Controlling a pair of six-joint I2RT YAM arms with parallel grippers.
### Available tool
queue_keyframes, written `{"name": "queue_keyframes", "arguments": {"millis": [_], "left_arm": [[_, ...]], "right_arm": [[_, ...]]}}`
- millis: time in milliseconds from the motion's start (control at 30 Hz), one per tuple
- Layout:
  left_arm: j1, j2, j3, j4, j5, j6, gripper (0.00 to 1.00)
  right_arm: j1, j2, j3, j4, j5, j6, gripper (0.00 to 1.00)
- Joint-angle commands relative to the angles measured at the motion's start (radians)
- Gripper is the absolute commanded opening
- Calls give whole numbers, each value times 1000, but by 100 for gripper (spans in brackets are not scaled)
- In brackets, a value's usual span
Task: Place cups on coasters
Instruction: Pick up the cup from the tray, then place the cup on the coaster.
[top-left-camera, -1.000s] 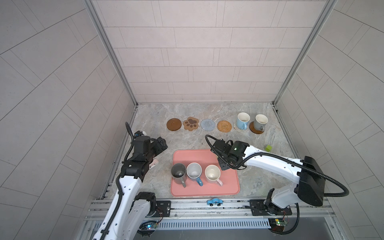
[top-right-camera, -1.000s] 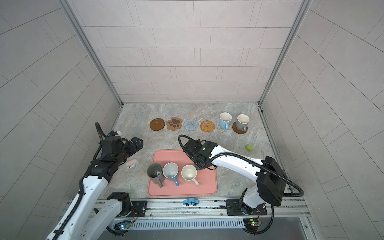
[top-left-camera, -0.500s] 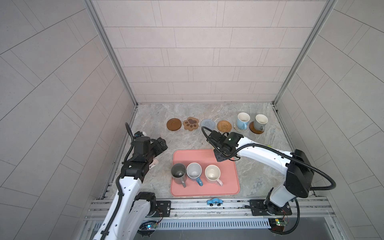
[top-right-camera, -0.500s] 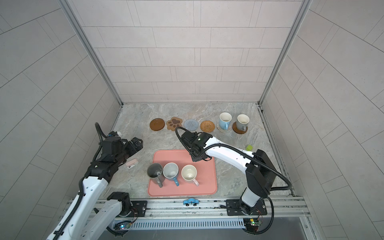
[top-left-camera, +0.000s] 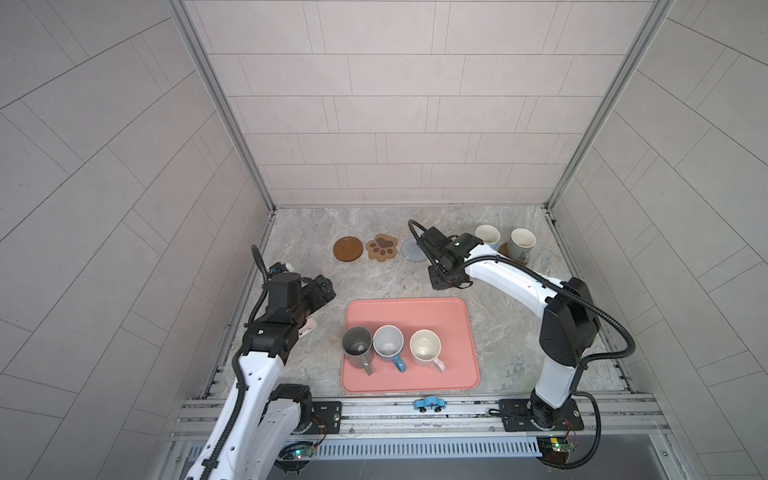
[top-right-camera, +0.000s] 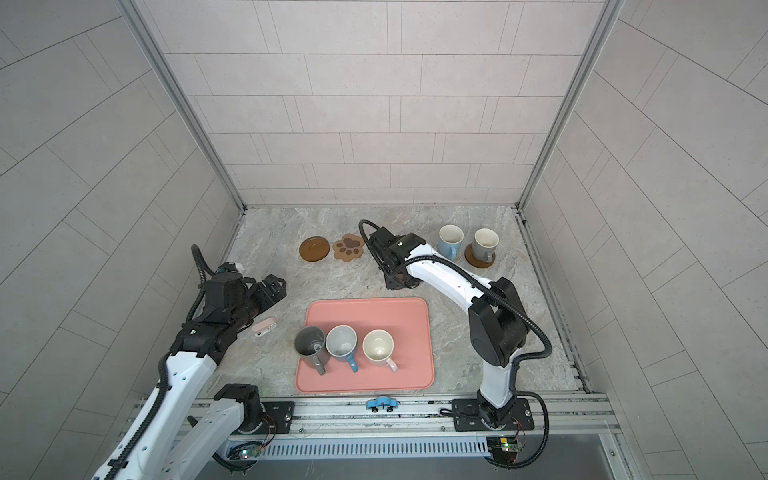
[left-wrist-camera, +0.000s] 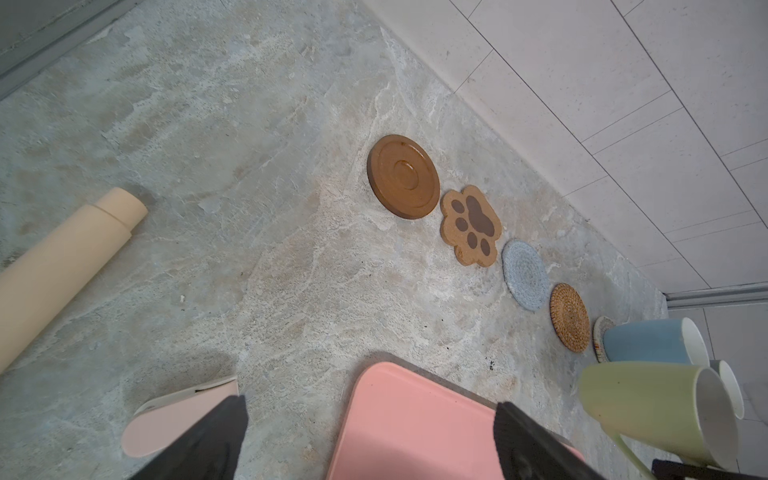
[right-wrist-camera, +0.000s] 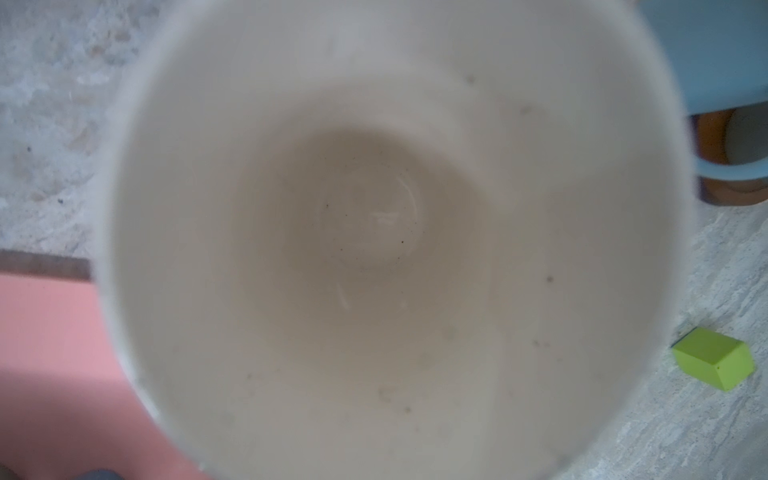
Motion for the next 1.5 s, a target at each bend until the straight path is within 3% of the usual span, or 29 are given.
{"name": "queue_keyframes", "arguments": {"millis": [0, 667, 1467], "left_arm": [[-2, -1, 9, 10, -3, 1, 100], [-3, -34, -1, -24, -5, 8, 100], [-3, -50, 2, -47, -10, 10, 100]], "right_arm": [[-43, 26, 81, 9, 40, -37, 0], [-223, 257, 343, -10, -24, -114, 0], [-257, 386, 448, -32, -50, -136, 0]]}}
